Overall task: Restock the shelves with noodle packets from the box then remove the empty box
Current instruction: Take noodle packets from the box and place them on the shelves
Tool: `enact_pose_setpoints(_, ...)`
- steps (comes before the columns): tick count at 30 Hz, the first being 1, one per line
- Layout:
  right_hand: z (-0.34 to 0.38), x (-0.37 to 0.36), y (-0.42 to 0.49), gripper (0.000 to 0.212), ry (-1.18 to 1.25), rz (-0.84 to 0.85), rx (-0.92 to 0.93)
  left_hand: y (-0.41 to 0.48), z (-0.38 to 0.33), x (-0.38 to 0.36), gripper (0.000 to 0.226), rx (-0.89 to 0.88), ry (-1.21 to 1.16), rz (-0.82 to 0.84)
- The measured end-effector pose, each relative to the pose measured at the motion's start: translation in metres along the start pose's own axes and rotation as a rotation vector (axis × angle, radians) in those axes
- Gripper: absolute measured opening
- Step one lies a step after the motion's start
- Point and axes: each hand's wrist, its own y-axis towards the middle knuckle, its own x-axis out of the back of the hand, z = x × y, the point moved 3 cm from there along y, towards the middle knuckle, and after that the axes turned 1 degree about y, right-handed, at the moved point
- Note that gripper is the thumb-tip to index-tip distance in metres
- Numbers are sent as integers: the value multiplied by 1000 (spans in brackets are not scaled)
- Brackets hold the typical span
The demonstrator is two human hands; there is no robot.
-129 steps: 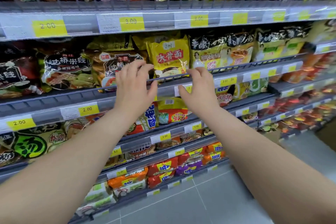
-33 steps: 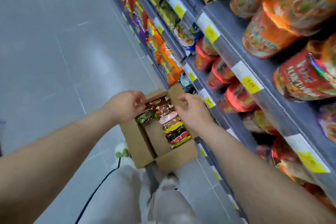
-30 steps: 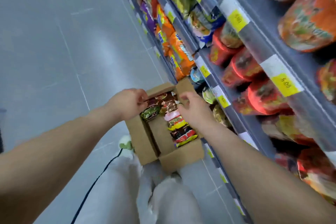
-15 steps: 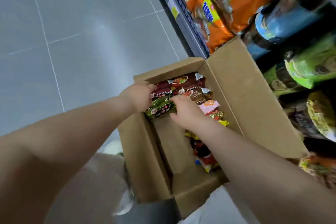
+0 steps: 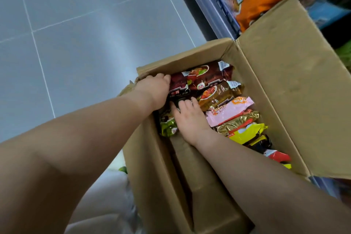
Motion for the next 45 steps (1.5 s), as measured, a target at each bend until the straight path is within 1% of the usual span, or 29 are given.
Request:
enact_pose_setpoints(2, -1, -4, 2, 39, -5, -59, 24, 11, -8, -8, 71, 20, 33, 31)
enact_pose_setpoints(4, -3, -7, 0, 30, -13, -63, 79, 17, -14, -18, 80, 48, 67, 47)
enact_pose_setpoints(7, -8, -10, -12, 35, -22, -76, 186, 22, -20, -28, 85, 79, 139, 24)
enact_pose_setpoints(9, -12, -7, -20, 38, 16, -76, 218, 23, -26, -32, 81, 75, 189, -6)
enact_pose_setpoints(12, -14, -1, -29, 53, 127, 16, 244, 22, -28, -32, 71, 85, 193, -40)
enact_pose_setpoints(14, -15, 9, -33, 60, 161, 24, 243, 19, -28, -25, 73, 99, 169, -20)
enact_pose_setpoints(18, -14, 42, -40, 64, 232, -4, 214, 7, -26, 8, 75, 109, 97, -3)
enact_pose_setpoints(23, -22, 95, -52, 64, 299, -26, 40, -22, -15, 58, 61, 100, -4, -3)
enact_pose_setpoints(25, -29, 127, -63, 63, 362, 28, -87, -40, -11, 84, 58, 81, -95, 36)
enact_pose_setpoints(27, -38, 164, -76, 60, 419, 86, -229, -59, -9, 112, 62, 54, -149, 56)
enact_pose_setpoints(31, -60, 257, -113, 63, 593, 155, -470, -108, -11, 186, 70, 8, -113, 77)
enact_pose_setpoints(34, -71, 337, -143, 68, 631, 214, -598, -153, -14, 250, 73, -12, -127, 103)
enact_pose_setpoints(37, -72, 419, -171, 70, 682, 248, -679, -211, -21, 320, 74, -47, -153, 110)
enact_pose_setpoints(40, -65, 504, -200, 70, 725, 249, -720, -279, -24, 388, 74, -40, -182, 63)
enact_pose_setpoints(42, -59, 544, -213, 70, 743, 236, -734, -313, -22, 415, 76, -27, -209, 20)
enact_pose_setpoints(45, -46, 590, -221, 68, 841, 167, -688, -353, -9, 436, 78, 4, -262, -34)
